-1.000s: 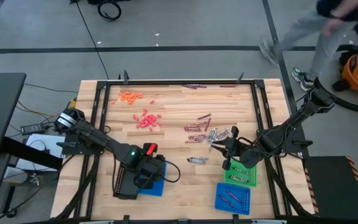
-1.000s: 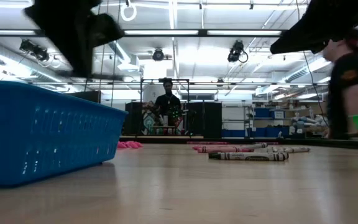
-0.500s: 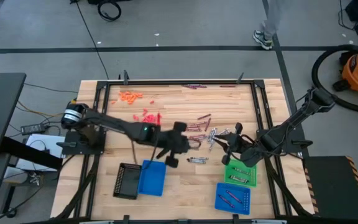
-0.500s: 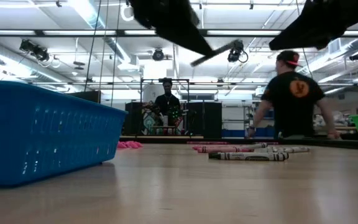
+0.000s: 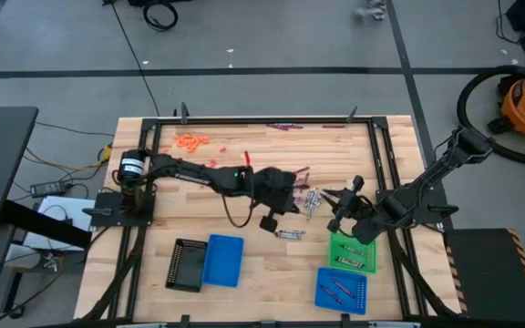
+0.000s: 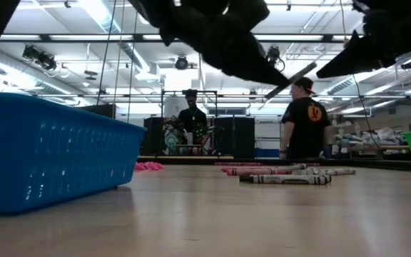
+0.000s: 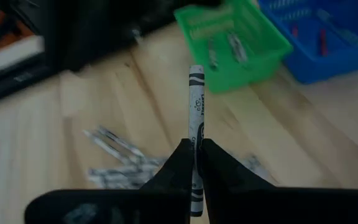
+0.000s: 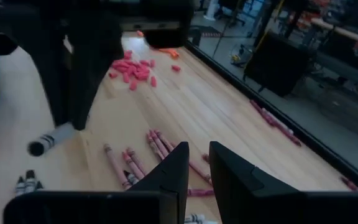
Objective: Sort crayons
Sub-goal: Put the black crayon into the green bin
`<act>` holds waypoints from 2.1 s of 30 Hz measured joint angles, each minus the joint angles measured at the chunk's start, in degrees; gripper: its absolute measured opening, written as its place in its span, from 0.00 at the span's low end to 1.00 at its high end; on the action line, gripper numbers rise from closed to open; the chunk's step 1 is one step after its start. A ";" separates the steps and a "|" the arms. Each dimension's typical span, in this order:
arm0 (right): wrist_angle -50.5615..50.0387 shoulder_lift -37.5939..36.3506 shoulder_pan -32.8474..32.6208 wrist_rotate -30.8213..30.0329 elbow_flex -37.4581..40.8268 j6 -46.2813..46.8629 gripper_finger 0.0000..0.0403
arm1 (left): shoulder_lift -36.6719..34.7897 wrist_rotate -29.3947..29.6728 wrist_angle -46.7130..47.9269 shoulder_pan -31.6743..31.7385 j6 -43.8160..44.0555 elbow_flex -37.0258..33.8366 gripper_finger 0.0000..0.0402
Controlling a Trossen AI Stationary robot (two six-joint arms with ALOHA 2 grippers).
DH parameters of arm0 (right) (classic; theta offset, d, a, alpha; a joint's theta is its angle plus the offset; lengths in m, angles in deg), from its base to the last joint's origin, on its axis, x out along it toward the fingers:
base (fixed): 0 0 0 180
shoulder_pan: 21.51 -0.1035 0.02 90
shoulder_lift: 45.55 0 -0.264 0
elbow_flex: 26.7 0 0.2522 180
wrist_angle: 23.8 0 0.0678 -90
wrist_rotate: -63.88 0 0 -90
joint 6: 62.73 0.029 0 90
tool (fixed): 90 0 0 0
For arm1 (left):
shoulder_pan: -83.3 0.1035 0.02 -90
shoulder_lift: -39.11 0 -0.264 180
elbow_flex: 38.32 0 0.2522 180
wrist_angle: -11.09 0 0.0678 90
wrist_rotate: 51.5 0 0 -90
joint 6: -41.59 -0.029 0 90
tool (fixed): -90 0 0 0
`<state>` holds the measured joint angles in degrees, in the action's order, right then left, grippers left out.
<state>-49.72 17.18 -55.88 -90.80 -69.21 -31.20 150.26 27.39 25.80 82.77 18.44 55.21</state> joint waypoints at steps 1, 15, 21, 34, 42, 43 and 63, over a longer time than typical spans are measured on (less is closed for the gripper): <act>0.30 0.02 0.71 1.02 0.00 -0.05 0.18 | 0.64 0.01 0.24 0.10 0.10 1.24 0.04; -3.21 -12.51 4.43 -6.65 -0.39 -6.26 0.18 | 13.47 -0.14 13.55 -3.47 3.55 20.00 0.04; -5.98 -14.96 5.05 -6.18 -0.38 -5.57 0.18 | 19.95 -0.12 16.47 -5.58 4.44 30.33 0.04; -12.09 -18.45 4.43 -5.45 -0.31 4.86 0.17 | 25.47 1.12 15.80 -7.69 8.44 39.94 0.04; -12.79 -25.83 4.79 -5.74 -0.39 1.52 0.14 | 26.76 1.47 1.45 -8.65 10.10 40.02 0.04; -12.94 -26.80 4.80 -5.10 -0.39 1.41 0.14 | 27.47 1.53 -0.63 -8.75 10.27 40.02 0.04; -15.04 -30.41 4.77 0.15 -0.39 1.94 0.14 | 34.11 5.17 -6.09 -8.71 21.54 39.99 0.04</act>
<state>-64.76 -13.23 -51.11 -90.65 -69.61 -29.26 184.37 32.56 19.71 74.07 39.98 95.20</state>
